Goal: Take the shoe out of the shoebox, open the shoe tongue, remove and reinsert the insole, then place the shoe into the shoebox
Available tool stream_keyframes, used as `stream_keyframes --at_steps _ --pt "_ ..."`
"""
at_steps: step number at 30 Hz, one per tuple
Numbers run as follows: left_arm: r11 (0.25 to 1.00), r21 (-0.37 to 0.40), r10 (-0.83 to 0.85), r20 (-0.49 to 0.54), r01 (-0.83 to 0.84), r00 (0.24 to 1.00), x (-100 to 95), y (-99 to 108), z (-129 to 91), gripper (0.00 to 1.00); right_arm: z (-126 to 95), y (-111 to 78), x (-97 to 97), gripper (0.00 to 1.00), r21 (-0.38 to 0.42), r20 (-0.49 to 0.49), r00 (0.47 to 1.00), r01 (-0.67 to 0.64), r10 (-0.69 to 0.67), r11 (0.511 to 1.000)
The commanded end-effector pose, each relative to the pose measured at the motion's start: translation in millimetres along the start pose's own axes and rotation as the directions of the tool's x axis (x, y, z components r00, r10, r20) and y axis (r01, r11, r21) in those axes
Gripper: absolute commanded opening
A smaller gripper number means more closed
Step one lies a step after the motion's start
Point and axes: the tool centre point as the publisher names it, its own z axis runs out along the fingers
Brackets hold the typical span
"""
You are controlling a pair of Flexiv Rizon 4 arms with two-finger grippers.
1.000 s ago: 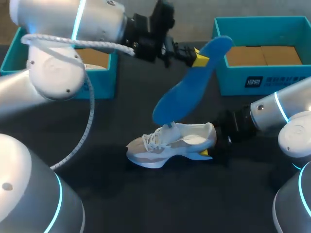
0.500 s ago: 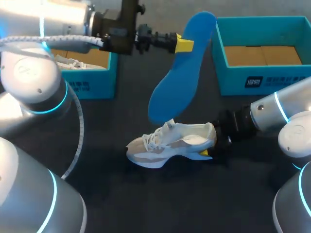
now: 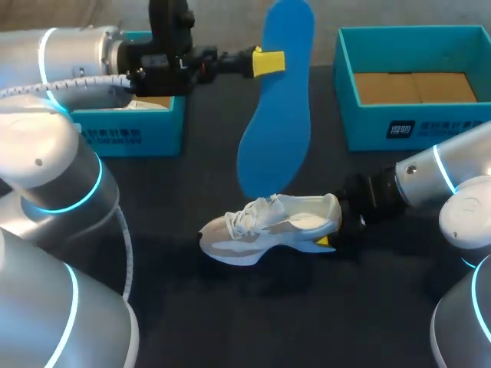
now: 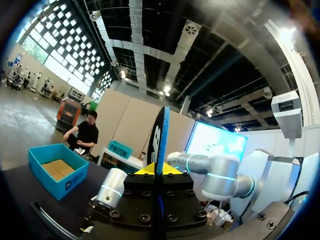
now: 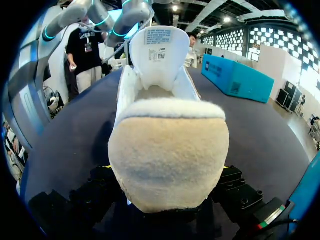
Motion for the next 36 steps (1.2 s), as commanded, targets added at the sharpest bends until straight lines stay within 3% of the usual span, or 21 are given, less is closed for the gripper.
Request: stream_keyframes --at_steps 1,32,36 --pt "0.996 0.091 0.001 0.008 -0.002 1.000 4.8 6 -3 0.00 1 0.7 0.0 0.00 0.004 0.001 1.000 0.000 0.000 1.000" --pt "0.996 0.091 0.001 0.008 -0.002 1.000 4.8 6 -3 0.00 1 0.7 0.0 0.00 0.004 0.001 1.000 0.000 0.000 1.000" --pt "0.987 0.141 -0.082 0.010 0.080 0.997 10.8 -11 8 0.00 1 0.7 0.0 0.00 0.004 0.001 1.000 0.000 0.000 1.000"
